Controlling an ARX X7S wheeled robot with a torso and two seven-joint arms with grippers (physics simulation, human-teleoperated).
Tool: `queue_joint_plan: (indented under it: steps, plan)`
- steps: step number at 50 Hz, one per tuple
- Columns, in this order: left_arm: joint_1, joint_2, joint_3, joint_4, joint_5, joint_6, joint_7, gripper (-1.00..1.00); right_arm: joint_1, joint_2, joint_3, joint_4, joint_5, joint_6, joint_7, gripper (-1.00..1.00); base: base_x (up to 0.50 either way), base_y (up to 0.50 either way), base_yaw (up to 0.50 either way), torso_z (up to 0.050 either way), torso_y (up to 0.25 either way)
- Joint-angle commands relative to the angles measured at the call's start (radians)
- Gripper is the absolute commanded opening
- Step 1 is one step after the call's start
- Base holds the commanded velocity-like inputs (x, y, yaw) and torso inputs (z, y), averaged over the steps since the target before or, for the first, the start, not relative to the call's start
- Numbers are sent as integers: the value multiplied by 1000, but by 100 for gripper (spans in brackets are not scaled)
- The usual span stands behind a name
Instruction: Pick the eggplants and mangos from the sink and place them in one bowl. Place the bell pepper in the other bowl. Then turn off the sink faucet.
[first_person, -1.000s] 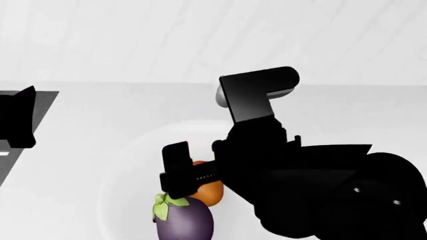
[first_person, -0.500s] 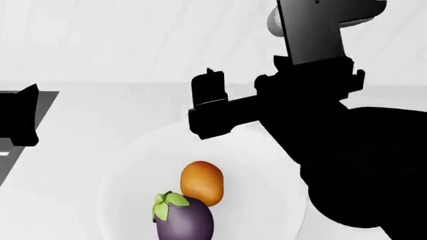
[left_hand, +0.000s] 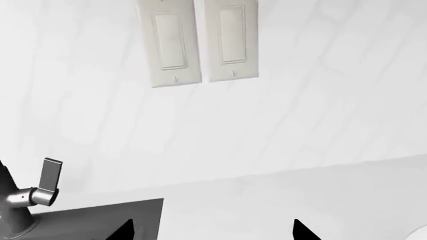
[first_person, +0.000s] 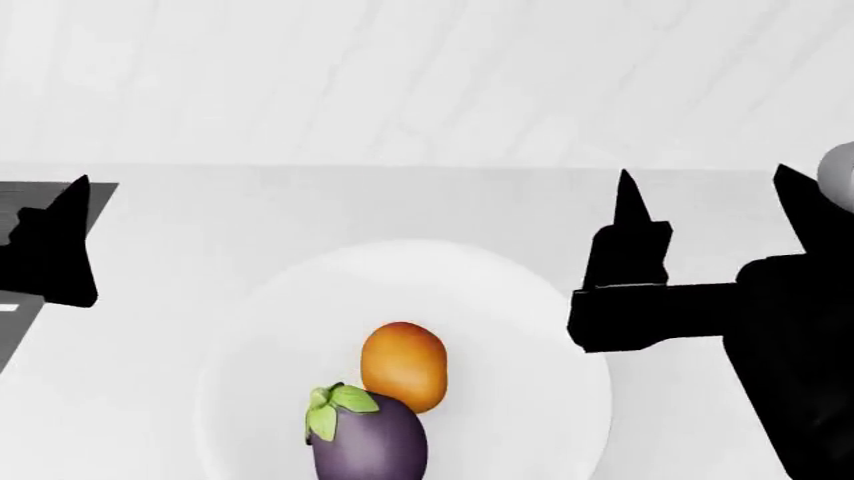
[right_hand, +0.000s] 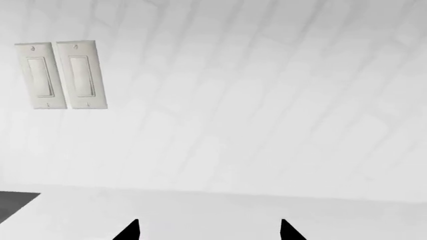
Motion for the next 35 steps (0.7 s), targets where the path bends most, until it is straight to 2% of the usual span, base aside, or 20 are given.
queue_joint_plan:
  steps: [1, 7, 12, 16, 23, 35]
  plan:
    - [27, 11, 8, 16, 27, -1, -6, 100, -44, 37, 31, -29, -3, -6, -6, 100, 0, 0, 0, 0, 0]
    - [28, 8, -17, 1, -18, 7, 6, 100, -65, 42, 31, -34, -26, -9, -19, 100, 0, 0, 0, 0, 0]
    - [30, 9, -12, 1, 3, 12, 5, 100, -42, 47, 7, -34, -26, 7, -16, 100, 0, 22, 0, 0, 0]
    - [31, 2, -16, 2, 4, 15, 10, 100, -65, 37, 12, -35, -36, -6, -20, 100, -198, 438, 0, 0, 0]
    - [35, 1, -16, 7, 3, 14, 0, 100, -87, 40, 28, -40, -22, -15, -3, 100, -402, 432, 0, 0, 0]
    - [47, -1, -18, 18, 3, 20, -7, 100, -90, 45, 27, -53, -16, -16, 18, 100, -493, 262, 0, 0, 0]
